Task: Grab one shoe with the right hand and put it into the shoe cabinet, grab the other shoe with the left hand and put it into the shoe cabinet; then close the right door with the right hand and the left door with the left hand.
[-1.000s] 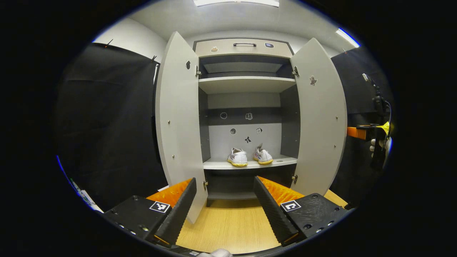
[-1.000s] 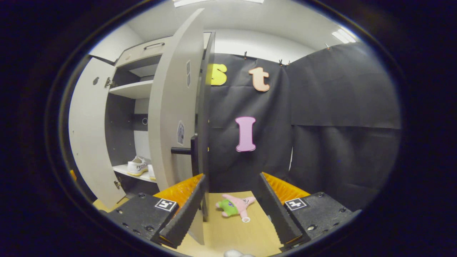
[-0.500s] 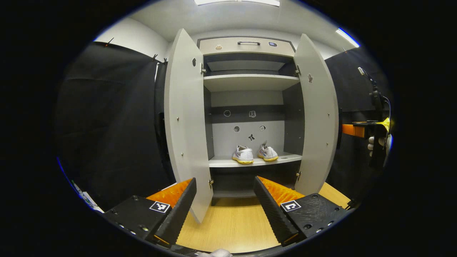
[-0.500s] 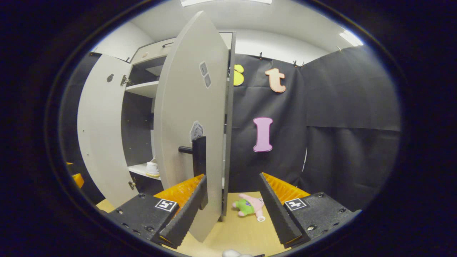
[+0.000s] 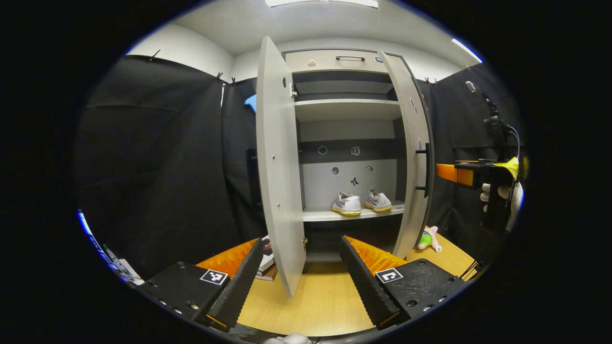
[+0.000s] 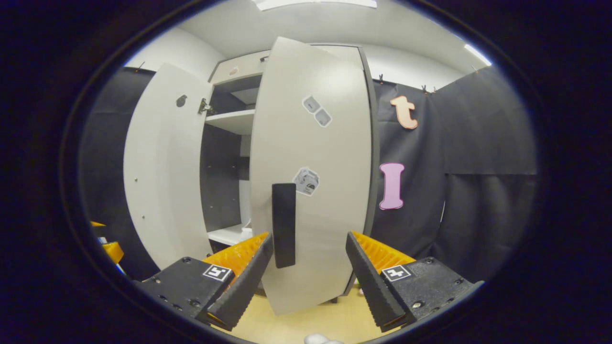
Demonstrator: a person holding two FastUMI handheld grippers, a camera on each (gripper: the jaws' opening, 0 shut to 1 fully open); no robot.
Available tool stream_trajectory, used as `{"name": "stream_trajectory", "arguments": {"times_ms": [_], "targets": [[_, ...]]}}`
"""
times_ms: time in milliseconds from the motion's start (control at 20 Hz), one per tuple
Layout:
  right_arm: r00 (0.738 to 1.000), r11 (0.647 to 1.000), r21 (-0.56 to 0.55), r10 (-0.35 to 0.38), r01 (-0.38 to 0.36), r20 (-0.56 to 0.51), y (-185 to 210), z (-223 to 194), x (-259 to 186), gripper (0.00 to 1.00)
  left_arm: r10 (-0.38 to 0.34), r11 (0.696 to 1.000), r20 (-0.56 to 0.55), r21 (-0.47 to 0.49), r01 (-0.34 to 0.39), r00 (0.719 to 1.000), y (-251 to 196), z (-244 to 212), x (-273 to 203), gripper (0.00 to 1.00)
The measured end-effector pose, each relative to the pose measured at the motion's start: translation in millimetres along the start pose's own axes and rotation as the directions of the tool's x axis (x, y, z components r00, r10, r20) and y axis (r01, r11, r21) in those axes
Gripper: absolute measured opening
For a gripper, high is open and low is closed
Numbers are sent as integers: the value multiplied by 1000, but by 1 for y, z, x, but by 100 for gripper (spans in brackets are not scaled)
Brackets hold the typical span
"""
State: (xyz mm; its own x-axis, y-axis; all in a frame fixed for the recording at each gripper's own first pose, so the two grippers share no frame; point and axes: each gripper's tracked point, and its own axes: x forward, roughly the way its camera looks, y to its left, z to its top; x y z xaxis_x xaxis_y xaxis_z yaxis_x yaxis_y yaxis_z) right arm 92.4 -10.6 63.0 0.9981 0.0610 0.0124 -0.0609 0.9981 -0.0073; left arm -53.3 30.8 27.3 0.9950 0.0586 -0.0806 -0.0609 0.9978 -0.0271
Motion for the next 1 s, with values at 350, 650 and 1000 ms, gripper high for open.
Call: {"name": "stream_trajectory", "arguments": {"times_ms": [350,650,1000], "targets": [[1000,1000,19,9,-9,-25,32,-8,-25,99,7,1000,1,-15,-7,1000,32,-2,7,96],[997,1000,16,19,-18,-69,64,-32,-52,99,51,999,14,-4,-51,999,88,1,36,96],[992,1000,8,-1,2,-125,88,-54,-72,99,105,994,59,17,-106,993,157,19,103,96]]}}
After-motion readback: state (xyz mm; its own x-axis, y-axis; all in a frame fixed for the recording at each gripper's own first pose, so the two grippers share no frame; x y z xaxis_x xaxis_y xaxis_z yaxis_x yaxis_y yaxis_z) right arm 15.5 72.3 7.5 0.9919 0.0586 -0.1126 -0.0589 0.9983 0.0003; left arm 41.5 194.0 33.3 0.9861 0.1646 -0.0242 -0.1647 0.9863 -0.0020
